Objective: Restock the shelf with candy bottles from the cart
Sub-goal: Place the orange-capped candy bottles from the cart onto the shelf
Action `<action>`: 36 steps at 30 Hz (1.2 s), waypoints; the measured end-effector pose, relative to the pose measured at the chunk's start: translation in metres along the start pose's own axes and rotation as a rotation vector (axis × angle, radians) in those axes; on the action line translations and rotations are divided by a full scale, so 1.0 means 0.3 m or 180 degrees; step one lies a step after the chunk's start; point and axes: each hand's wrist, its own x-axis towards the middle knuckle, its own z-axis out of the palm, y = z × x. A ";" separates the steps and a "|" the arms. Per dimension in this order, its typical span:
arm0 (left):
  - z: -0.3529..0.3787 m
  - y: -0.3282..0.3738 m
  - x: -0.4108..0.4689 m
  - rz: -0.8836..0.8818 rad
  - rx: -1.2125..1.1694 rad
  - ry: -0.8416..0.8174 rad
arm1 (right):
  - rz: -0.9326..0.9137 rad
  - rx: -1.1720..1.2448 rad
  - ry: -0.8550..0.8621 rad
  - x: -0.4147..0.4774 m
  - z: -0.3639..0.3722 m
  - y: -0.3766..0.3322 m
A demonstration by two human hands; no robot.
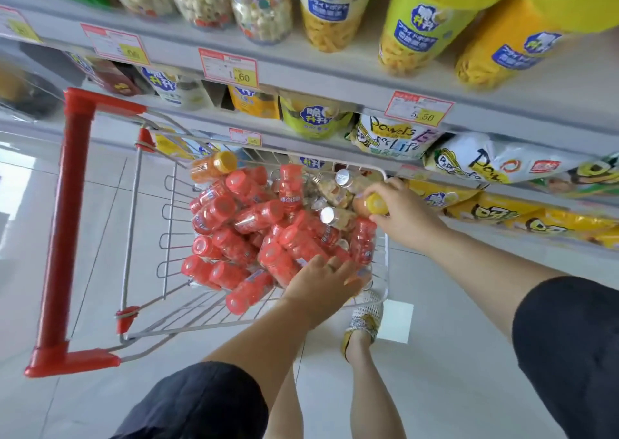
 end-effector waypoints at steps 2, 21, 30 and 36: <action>-0.003 0.007 0.021 0.0241 0.0202 -0.0129 | 0.0141 0.0555 0.0218 -0.017 -0.018 0.013; -0.608 0.027 -0.277 -0.1668 -0.3452 0.1087 | 0.0972 0.3770 0.0570 -0.461 -0.507 -0.102; -1.049 0.116 -0.394 -0.1989 -0.5669 0.2394 | 0.0773 0.5178 0.0797 -0.715 -0.871 -0.267; -1.241 0.228 -0.375 -0.0779 -0.7618 0.2108 | 0.0646 0.6110 0.0812 -0.805 -1.007 -0.297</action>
